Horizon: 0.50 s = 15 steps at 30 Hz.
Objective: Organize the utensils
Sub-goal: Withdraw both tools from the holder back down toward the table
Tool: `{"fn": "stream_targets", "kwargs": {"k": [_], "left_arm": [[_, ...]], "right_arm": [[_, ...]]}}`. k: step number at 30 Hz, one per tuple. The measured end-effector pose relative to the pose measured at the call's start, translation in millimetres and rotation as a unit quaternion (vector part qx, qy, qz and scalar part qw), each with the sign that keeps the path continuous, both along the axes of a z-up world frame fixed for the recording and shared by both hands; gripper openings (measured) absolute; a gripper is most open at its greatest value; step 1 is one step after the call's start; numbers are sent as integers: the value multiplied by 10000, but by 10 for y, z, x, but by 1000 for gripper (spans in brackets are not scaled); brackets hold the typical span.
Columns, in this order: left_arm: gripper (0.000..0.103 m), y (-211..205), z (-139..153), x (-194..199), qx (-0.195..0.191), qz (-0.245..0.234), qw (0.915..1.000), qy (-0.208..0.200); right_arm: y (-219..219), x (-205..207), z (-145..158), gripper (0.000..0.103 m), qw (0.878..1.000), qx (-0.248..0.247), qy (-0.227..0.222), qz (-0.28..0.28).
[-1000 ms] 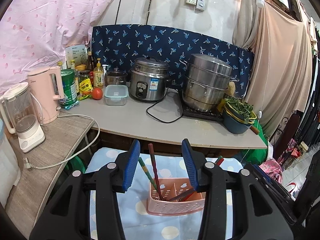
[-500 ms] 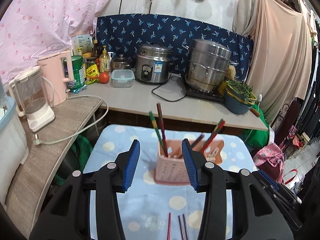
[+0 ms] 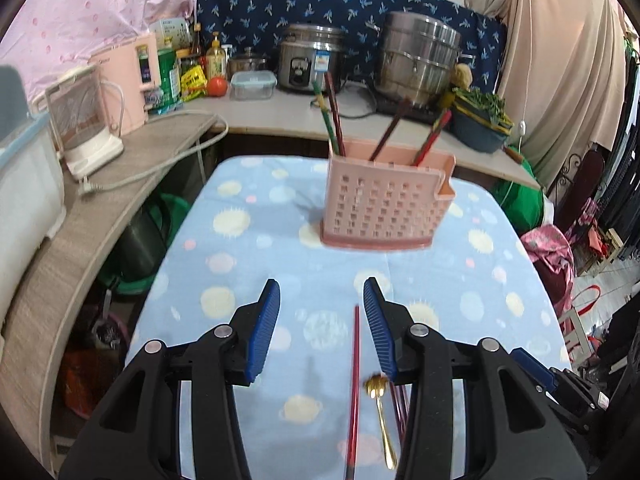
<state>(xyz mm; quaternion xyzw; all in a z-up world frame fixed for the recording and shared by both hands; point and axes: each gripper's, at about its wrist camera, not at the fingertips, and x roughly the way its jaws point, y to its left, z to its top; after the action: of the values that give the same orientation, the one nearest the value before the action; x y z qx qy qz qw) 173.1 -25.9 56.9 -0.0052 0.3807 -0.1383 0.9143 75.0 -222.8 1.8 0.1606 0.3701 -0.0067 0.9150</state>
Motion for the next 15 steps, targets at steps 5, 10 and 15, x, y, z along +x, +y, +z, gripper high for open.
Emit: {"fn": "stream_targets", "kwargs": {"k": [5, 10, 15], "left_arm": [[41, 41, -259, -243, 130, -49, 9996, 243], [42, 60, -543, -467, 278, -134, 9984, 477], [42, 68, -811, -662, 395, -231, 9960, 763]], "right_arm": [[109, -262, -239, 23, 9996, -90, 258, 96], [234, -460, -466, 23, 9982, -157, 520, 242], [382, -573, -640, 23, 9963, -123, 721, 449]]}}
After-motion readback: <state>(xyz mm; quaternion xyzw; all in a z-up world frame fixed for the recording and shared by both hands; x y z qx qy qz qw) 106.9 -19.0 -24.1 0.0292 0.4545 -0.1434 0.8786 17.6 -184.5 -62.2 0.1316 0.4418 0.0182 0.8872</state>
